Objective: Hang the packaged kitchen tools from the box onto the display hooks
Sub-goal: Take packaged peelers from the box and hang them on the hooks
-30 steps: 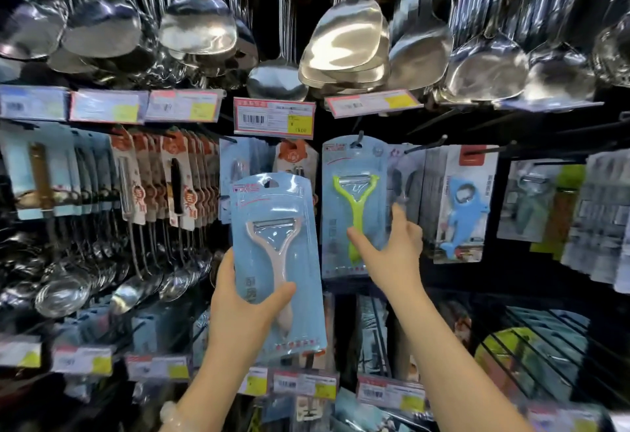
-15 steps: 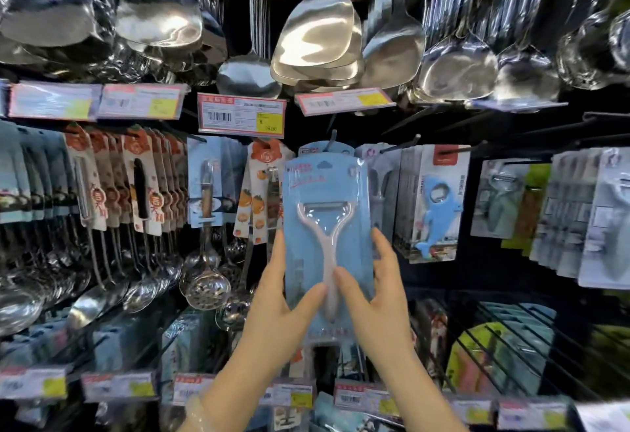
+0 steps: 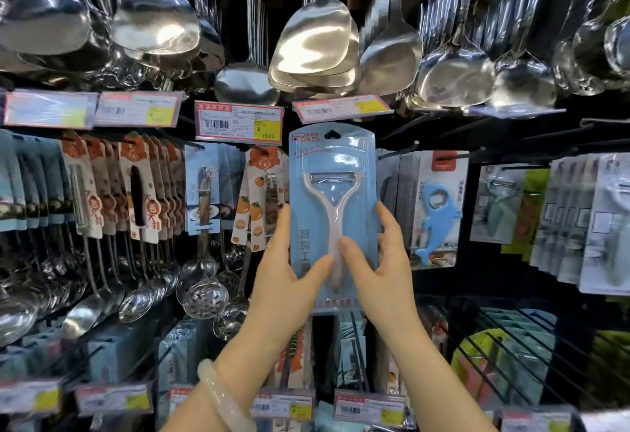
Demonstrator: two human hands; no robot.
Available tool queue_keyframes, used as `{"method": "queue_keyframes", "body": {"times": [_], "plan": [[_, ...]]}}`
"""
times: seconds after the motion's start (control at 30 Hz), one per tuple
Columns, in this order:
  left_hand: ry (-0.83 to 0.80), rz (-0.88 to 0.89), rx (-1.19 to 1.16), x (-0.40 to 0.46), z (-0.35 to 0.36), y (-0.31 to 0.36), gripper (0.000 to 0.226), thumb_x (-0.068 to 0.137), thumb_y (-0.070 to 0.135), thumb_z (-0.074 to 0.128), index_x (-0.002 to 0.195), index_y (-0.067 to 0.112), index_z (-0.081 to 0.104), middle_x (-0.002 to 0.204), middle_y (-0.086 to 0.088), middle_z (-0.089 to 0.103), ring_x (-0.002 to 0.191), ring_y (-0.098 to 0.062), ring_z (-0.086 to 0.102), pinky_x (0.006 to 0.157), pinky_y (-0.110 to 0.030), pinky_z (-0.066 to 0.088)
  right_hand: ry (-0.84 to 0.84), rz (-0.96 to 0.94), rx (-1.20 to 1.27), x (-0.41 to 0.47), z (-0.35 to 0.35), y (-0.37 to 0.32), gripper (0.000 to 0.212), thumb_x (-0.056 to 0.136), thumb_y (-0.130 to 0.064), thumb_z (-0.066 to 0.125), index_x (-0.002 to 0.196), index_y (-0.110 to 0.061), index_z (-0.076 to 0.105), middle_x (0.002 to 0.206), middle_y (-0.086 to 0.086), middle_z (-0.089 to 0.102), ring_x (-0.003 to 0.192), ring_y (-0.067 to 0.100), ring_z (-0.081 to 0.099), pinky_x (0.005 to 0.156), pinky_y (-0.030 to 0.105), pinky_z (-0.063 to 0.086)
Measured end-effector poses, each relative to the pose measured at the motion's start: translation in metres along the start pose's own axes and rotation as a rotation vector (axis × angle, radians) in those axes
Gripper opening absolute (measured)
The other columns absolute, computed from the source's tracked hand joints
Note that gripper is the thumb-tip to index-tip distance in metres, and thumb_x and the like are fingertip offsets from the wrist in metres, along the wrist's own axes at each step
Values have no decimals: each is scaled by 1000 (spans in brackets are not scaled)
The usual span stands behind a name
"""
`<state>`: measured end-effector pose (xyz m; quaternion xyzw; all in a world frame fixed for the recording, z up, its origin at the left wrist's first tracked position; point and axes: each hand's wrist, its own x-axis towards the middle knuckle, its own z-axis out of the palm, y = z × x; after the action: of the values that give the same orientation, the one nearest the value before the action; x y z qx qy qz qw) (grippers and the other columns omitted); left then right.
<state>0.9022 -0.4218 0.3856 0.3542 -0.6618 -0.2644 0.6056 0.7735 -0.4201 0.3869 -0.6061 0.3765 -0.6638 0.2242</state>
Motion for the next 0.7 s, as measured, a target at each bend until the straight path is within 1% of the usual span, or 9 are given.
{"method": "queue_keyframes", "body": {"times": [0.1,0.17,0.23,0.37,0.4,0.47,0.53,0.63,0.7], "plan": [[2,-13,-3,-2,1,-3,78,87,13,65,143,45,21,136,11,49,118,-1,54,98,-26,49,10,18,-6,-2,0,5,61,91,-24,58,140,-42,26,143,-8,44,125,7,49,102,38,46],[-7,-22,21,-1,2,-6,77,88,15,65,138,50,19,141,14,42,123,1,48,98,-15,44,12,36,-34,-1,0,8,62,91,-26,58,143,-39,26,145,-9,41,127,4,46,105,34,44],[-24,-41,48,3,1,-11,81,88,16,65,147,39,15,146,17,36,127,1,42,96,-7,41,5,47,-76,2,0,13,63,91,-29,58,144,-39,25,144,-8,42,128,8,46,105,39,44],[-60,-75,163,19,2,-26,83,87,20,66,151,31,15,144,11,40,127,-10,47,102,-33,45,9,87,-212,18,5,24,65,91,-32,58,145,-38,21,137,-3,47,121,14,52,100,41,47],[-71,-102,193,24,2,-29,81,87,18,66,150,30,17,143,8,41,125,-12,48,100,-32,46,14,93,-244,23,8,27,65,92,-33,57,145,-38,21,136,-1,47,120,15,52,100,41,47],[-96,-127,244,35,2,-32,70,86,15,65,142,27,26,135,3,48,117,-14,54,86,-20,49,1,110,-269,34,12,34,64,92,-34,55,145,-36,20,137,0,44,118,14,51,102,39,45],[-138,-158,301,44,2,-36,77,83,21,66,146,23,22,131,0,51,111,-15,57,78,-17,48,-19,140,-304,44,17,38,65,93,-33,53,148,-34,18,137,-2,41,115,10,49,102,32,42],[-162,-212,396,46,2,-39,85,77,33,67,146,21,19,132,-11,51,113,-26,55,89,-35,50,-29,159,-381,44,19,41,66,93,-32,52,149,-31,17,135,-1,40,115,10,46,97,27,39],[-151,-243,553,34,3,-38,93,81,31,68,151,18,8,143,-18,37,128,-34,39,104,-41,38,-43,190,-449,30,14,43,68,94,-30,53,151,-28,14,139,3,34,124,15,40,97,21,29]]}}
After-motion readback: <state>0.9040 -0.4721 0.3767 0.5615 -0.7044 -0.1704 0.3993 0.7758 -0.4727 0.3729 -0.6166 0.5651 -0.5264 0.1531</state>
